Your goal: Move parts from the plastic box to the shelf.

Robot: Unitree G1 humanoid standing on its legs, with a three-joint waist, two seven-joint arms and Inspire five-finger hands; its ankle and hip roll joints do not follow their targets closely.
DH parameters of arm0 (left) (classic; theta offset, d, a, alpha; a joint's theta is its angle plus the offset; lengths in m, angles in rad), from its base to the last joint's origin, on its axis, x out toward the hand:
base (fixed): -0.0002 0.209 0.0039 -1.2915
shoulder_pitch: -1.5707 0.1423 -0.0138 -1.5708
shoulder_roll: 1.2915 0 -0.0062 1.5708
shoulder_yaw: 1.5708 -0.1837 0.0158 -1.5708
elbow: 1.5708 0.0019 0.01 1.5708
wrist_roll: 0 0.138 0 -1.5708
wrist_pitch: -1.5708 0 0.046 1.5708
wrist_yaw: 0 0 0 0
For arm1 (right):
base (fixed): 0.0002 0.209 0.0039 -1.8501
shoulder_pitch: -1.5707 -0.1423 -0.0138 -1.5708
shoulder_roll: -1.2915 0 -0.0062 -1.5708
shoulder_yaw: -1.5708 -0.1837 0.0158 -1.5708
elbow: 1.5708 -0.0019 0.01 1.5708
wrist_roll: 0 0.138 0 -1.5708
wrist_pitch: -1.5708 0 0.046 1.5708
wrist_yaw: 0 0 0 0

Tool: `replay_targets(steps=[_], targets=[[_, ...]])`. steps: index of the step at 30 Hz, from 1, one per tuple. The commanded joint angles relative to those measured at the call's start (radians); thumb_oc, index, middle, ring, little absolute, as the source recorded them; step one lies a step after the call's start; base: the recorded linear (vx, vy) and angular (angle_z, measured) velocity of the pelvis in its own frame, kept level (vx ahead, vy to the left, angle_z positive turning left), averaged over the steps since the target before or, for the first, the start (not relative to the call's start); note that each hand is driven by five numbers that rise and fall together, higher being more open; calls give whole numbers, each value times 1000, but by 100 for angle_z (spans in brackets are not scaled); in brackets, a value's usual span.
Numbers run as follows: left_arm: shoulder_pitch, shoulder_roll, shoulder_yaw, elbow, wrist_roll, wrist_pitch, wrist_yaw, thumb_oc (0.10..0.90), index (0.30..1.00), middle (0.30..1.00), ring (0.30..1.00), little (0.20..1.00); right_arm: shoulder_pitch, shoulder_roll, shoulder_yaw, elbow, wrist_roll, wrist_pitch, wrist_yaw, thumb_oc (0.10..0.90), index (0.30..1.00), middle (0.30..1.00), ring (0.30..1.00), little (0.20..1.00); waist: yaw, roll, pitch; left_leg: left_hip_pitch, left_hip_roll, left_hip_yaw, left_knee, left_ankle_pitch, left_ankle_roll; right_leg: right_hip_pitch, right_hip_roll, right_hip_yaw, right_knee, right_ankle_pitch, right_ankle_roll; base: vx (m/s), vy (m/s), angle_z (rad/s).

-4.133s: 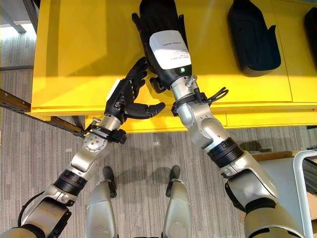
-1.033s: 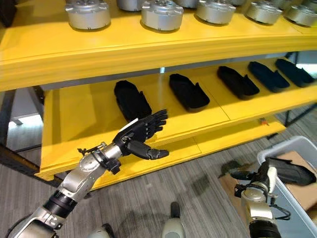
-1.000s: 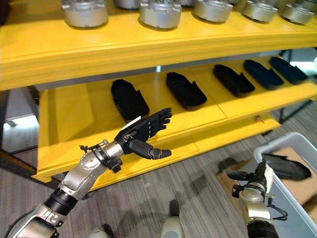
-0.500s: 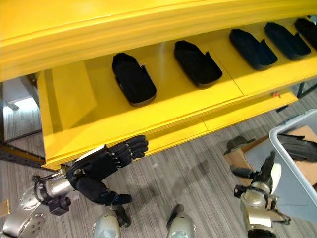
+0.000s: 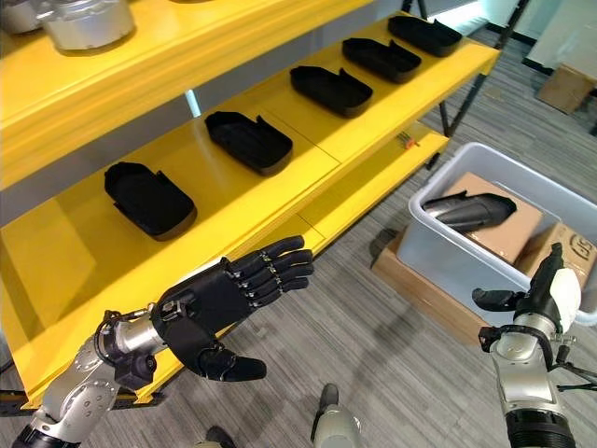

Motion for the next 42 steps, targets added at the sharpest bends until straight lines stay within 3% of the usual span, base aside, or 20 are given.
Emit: replay_targets(steps=[1,3,5,6,8,13,20,24,26,27,28,29,30,31,32,33,34,36,39,42], targets=[[-50,-42,9,-103,-73,-96,54,900,1000,1000,1000,1000,-74,-90,-50,-73,-159,-65,-49,900,1000,1000,1000,1000,-15,-29,-19,-50,58,-45,-11,97,-26,132,-57,-83,-23,-39,55,38,-112,-39],[-62,-52,2,-92,-69,-101,82,900,1000,1000,1000,1000,-50,-96,-53,-89,-267,-74,-58,900,1000,1000,1000,1000,-34,-26,-13,-46,69,-43,-4,106,-34,107,-52,-64,-3,-46,47,38,-77,-40],[-65,-58,-9,-82,-89,-100,112,900,1000,1000,1000,1000,-35,-103,-49,-99,-193,-28,-38,900,1000,1000,1000,1000,-46,-23,-6,-42,80,-37,3,121,-45,94,-48,-53,5,-51,39,28,-69,-32],[-63,-75,-14,-86,-134,-97,163,900,1000,1000,1000,1000,-21,-89,-62,-93,-44,47,2,900,1000,1000,1000,1000,-58,-20,2,-29,85,-23,2,123,-48,80,-47,-49,6,-48,36,-32,-112,-31],[-78,-112,-5,-93,-185,-91,158,900,1000,1000,1000,1000,-4,-60,-92,-64,-43,-9,-25,900,1000,1000,1000,1000,-64,-13,19,-13,75,-24,-19,126,-52,46,-49,-44,14,-36,37,-64,-132,-34],[-84,-121,-9,-78,-75,-118,174,900,1000,1000,1000,1000,10,-34,-106,-112,-36,-12,-27,900,1000,1000,1000,1000,-85,-9,36,0,74,-19,-37,131,-61,3,-48,-40,42,-41,34,-46,-99,-13],[-118,-107,-33,-69,-7,-167,179,900,1000,1000,1000,1000,65,-9,-102,-203,-20,-76,-4,900,1000,1000,1000,1000,-129,9,47,20,83,-15,-58,137,-56,-80,-42,-3,197,-116,7,21,-95,-7],[-141,-108,-37,-72,0,-155,236,900,1000,1000,1000,1000,68,3,-68,-274,-6,-119,33,900,1000,1000,1000,1000,-130,-8,28,29,82,-97,-46,135,-51,-108,-18,36,276,-170,-20,114,-208,-11],[-145,-120,-35,-58,-2,-152,249,900,1000,1000,1000,1000,55,12,-37,-296,5,-142,44,900,1000,1000,1000,1000,-116,-17,14,24,78,-174,-22,149,-54,-104,1,57,258,-168,-29,109,-161,-53],[-131,-132,-14,-52,0,-158,238,900,1000,1000,1000,1000,20,27,13,-313,-27,-158,71,900,1000,1000,1000,1000,-77,-21,1,-22,30,-336,12,149,-24,-98,33,93,204,-131,-43,125,-132,-57],[-122,-135,-8,-53,8,-161,243,900,1000,1000,1000,1000,11,29,26,-315,-32,-160,80,900,1000,1000,1000,1000,-66,-20,-3,-38,4,-388,24,140,-16,-93,44,109,184,-122,-43,174,-127,-103],[-101,-138,4,-58,25,-170,255,900,1000,1000,1000,1000,-9,30,54,-318,-31,-157,96,900,1000,1000,1000,1000,-40,-17,-7,-71,-67,-487,51,109,8,-77,63,144,143,-106,-42,169,-75,-162],[-84,-139,13,-64,34,-170,261,900,1000,1000,1000,1000,-23,32,73,-321,-22,-147,105,900,1000,1000,1000,1000,-20,-15,-9,-98,-116,-535,64,85,29,-62,75,168,106,-89,-40,232,-151,-199],[-60,-143,33,-72,44,-147,257,900,1000,1000,1000,1000,-27,44,83,-321,-17,-131,112,900,1000,1000,1000,1000,0,-16,-13,-128,-165,-538,90,59,51,-26,85,179,52,-71,-36,182,-151,-154],[-55,-145,40,-72,46,-138,251,900,1000,1000,1000,1000,-24,50,80,-321,-15,-131,112,900,1000,1000,1000,1000,4,-16,-16,-133,-172,-524,91,54,55,-14,87,174,35,-65,-34,237,-197,-81],[-53,-146,62,-66,30,-100,207,900,1000,1000,1000,1000,9,88,66,-329,-4,-130,92,900,1000,1000,1000,1000,9,-14,-23,-148,-190,-439,54,52,55,39,86,131,-31,-37,-17,198,-117,-18],[-49,-142,70,-69,18,-88,192,900,1000,1000,1000,1000,25,100,61,-339,7,-127,82,900,1000,1000,1000,1000,12,-14,-24,-156,-198,-407,22,51,55,61,82,116,-53,-28,-8,187,-86,30],[-36,-138,78,-71,6,-79,178,900,1000,1000,1000,1000,55,120,57,-357,38,-131,63,900,1000,1000,1000,1000,26,-16,-24,-195,-204,-387,-24,83,49,105,86,108,-86,-23,-4,181,2,77],[3,-143,91,-73,37,-91,158,900,1000,1000,1000,1000,97,151,62,-379,50,-150,64,900,1000,1000,1000,1000,67,-29,-29,-282,-200,-443,-60,146,36,179,108,132,-114,-41,-15,248,60,26],[30,-148,116,-66,70,-105,135,900,1000,1000,1000,1000,99,165,94,-379,41,-165,96,900,1000,1000,1000,1000,91,-41,-56,-247,-213,-453,-95,106,59,211,116,135,-119,-62,-12,234,151,-59]])
